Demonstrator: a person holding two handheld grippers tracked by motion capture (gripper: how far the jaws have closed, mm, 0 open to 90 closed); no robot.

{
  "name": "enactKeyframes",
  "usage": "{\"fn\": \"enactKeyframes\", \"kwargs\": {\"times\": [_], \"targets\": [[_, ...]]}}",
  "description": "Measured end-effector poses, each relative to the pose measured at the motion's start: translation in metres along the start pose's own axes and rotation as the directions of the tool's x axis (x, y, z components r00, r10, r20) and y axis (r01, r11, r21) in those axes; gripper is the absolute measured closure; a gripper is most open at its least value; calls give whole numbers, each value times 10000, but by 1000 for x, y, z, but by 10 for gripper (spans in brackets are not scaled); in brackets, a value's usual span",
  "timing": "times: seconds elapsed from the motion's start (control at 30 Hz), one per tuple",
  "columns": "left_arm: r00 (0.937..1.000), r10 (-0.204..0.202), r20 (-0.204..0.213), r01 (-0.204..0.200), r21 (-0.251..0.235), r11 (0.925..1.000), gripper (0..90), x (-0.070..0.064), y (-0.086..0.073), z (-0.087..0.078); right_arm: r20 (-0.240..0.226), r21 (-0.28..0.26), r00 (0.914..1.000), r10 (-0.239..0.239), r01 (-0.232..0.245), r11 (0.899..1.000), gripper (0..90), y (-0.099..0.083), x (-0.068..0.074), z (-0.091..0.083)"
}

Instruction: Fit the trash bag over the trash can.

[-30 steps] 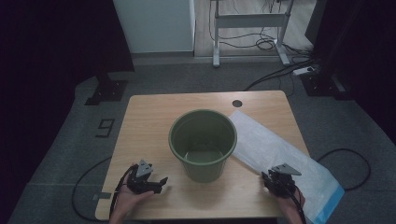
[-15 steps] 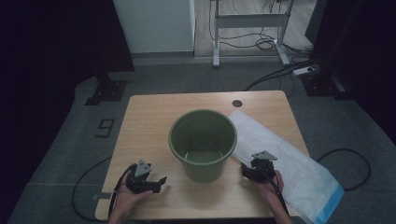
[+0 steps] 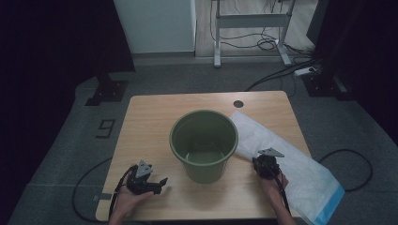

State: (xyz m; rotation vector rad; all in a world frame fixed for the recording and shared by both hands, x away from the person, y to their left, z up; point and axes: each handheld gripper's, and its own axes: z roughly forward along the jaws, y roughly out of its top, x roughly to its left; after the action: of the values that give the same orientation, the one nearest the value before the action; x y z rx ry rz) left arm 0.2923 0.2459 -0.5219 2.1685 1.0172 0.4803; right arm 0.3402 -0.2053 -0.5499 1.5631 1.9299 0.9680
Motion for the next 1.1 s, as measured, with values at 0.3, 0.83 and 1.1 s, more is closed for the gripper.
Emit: {"fn": "enactKeyframes", "kwargs": {"times": [0.3,0.83,1.1], "targets": [[9995,-176,-280,184,294,9994,141,-3,-3,2,-1092,-2304,9880,1091,-1319,9641,890,14,-21,-40],[9977,-675,29,675,-786,9946,145,-8,6,-22,-2411,-4219,9608,1369,-2308,8768,891,46,-34,-108],[9976,-691,51,692,-1067,9919,148,-10,10,-28,-2306,-4646,9686,925,-1931,8642,890,59,-24,-124]]}}
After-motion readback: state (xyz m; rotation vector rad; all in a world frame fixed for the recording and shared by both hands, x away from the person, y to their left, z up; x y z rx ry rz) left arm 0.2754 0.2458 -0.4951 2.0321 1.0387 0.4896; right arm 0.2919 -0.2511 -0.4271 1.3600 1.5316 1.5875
